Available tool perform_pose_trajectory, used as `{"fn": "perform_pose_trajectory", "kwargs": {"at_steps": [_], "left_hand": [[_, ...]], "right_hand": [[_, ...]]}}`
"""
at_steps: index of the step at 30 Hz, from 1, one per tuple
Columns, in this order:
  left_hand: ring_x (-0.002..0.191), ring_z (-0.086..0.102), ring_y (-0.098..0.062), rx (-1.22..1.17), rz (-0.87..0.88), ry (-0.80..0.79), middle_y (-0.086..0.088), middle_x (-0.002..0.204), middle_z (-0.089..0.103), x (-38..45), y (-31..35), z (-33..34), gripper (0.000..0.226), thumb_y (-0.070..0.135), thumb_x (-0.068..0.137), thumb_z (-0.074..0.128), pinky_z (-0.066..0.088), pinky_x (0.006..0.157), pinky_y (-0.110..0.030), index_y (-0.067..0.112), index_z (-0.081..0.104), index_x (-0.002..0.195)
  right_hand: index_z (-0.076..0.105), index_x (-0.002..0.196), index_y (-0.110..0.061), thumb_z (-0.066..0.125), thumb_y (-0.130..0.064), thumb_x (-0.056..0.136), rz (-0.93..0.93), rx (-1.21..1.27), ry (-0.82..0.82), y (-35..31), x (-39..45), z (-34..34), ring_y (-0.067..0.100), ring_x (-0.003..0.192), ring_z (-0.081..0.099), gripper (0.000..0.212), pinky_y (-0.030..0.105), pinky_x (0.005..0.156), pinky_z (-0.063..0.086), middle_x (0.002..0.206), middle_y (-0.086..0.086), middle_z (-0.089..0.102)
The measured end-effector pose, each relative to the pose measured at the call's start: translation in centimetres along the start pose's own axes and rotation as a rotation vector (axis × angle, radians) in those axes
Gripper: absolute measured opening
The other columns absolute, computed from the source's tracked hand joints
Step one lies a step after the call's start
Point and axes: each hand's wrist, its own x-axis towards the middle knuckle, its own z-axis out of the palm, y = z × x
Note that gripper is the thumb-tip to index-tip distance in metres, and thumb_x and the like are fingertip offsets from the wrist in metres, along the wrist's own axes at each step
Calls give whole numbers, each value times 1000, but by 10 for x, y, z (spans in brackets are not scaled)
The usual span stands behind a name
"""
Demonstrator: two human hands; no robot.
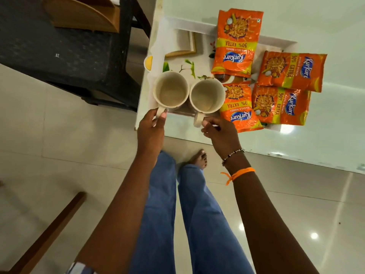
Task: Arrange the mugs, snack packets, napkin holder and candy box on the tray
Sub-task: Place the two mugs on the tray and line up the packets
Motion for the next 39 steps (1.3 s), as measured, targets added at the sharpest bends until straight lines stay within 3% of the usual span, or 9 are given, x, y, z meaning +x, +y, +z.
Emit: {"fn": "perform_pose_trajectory", "kwargs": {"at_steps": [5, 9, 12, 16, 23, 28, 31, 34, 39], "left_hand": [[90, 53, -22, -130, -119, 280, -8, 115, 42, -26, -9, 17, 27, 9, 84, 57, 48, 78, -33, 14, 46, 108], [83, 46, -26, -195, -271, 271, -14, 96, 42, -44, -17, 34, 19, 0, 81, 54, 41, 75, -35, 13, 41, 82], [92, 56, -35, -91, -273, 92, -26, 100, 55, -68, -12, 58, 19, 4, 84, 54, 44, 85, -36, -3, 52, 102], [96, 58, -15, 174, 177, -163, -10, 106, 60, -90, 6, 89, 22, 3, 83, 51, 44, 81, -14, 5, 57, 104], [135, 29, -33, 760, 730, -406, -11, 143, 38, -44, 28, 140, 57, 17, 80, 62, 29, 108, -42, 17, 40, 133], [140, -16, -45, 1190, 698, -576, -10, 158, -7, -20, 17, 151, 94, 29, 76, 70, 7, 113, -58, 32, 8, 146], [141, -15, -45, 1215, 746, -508, -10, 158, -8, -24, 14, 153, 85, 4, 82, 58, 10, 114, -56, 31, 10, 146], [141, -13, -44, 1229, 744, -472, -10, 159, -5, -26, 15, 153, 74, -2, 86, 48, 9, 115, -55, 28, 16, 145], [142, -9, -44, 1228, 690, -461, -10, 159, -2, -36, 14, 153, 65, 5, 90, 46, 6, 115, -53, 26, 18, 145]], "right_hand": [[62, 106, -8, 55, -7, 84, -37, -209, 441, 30, 2, -41, 33, 110, 54, 23, 36, 97, 40, 118, 18, 60], [46, 129, -17, 60, -15, 83, 16, -351, 334, 49, 20, -60, 31, 129, 35, 48, 30, 102, 29, 140, 14, 39], [46, 130, -21, 61, -19, 83, -16, -374, 208, 51, 22, -59, 33, 129, 35, 49, 42, 104, 35, 140, 13, 38], [53, 122, -19, 59, -19, 84, -50, -386, 233, 60, 8, -59, 35, 120, 43, 39, 45, 98, 39, 135, 12, 45], [43, 123, -8, 66, -10, 77, 190, -48, 758, 82, 28, -122, 34, 115, 44, 52, 31, 100, 27, 128, 19, 45], [46, 122, 1, 64, -11, 82, 347, 370, 592, 82, 54, -152, 28, 101, 58, 45, 37, 92, 48, 122, 21, 57], [50, 117, 3, 55, -5, 87, 322, 389, 488, 83, 55, -162, 35, 102, 60, 31, 41, 80, 55, 116, 21, 59], [51, 114, 2, 53, -4, 88, 279, 396, 461, 86, 45, -168, 29, 94, 59, 27, 27, 65, 53, 115, 19, 60], [49, 115, 6, 55, -4, 87, 294, 377, 421, 95, 33, -169, 38, 107, 58, 30, 38, 76, 53, 122, 24, 57]]}}
